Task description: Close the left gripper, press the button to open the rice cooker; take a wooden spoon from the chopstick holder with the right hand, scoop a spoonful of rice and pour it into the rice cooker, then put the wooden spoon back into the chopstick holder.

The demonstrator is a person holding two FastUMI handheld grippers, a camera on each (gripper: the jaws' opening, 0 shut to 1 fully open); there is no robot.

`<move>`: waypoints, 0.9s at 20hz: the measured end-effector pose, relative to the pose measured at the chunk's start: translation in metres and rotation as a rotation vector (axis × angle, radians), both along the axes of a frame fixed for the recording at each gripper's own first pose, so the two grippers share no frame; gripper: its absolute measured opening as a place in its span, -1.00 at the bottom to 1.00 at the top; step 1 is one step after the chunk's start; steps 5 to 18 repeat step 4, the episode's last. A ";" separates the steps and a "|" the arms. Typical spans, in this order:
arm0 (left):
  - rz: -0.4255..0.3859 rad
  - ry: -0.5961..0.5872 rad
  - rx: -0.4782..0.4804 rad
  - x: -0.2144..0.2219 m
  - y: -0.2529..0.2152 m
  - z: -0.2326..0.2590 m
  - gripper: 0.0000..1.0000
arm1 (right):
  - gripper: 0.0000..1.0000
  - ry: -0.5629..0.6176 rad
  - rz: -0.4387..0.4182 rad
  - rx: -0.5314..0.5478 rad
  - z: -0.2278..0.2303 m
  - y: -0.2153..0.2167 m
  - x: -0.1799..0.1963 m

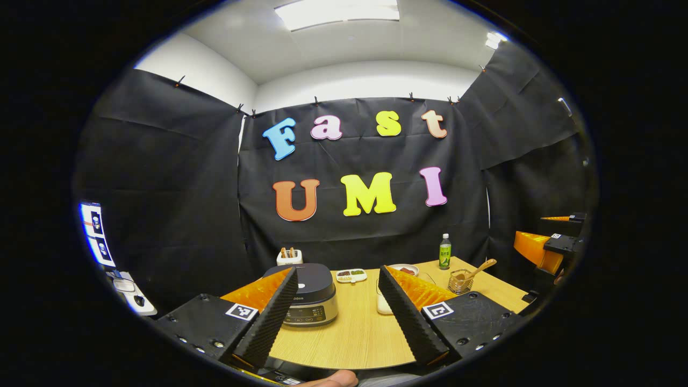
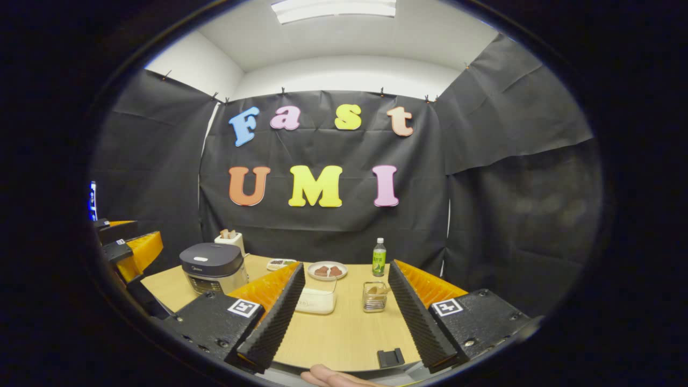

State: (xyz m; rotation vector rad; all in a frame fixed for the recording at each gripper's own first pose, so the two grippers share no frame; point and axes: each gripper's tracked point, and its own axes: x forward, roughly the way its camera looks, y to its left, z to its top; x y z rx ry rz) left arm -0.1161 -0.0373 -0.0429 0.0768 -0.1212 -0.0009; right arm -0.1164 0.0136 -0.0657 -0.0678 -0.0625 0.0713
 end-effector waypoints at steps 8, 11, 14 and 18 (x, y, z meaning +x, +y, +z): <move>-0.001 -0.004 -0.014 -0.005 0.000 0.001 0.92 | 0.99 0.004 0.005 -0.002 -0.002 0.004 0.000; -0.001 -0.004 -0.014 -0.005 0.000 0.001 0.92 | 0.99 0.004 0.005 -0.002 -0.002 0.004 0.000; -0.001 -0.004 -0.014 -0.005 0.000 0.001 0.92 | 0.99 0.004 0.005 -0.002 -0.002 0.004 0.000; -0.001 -0.004 -0.014 -0.005 0.000 0.001 0.92 | 0.99 0.004 0.005 -0.002 -0.002 0.004 0.000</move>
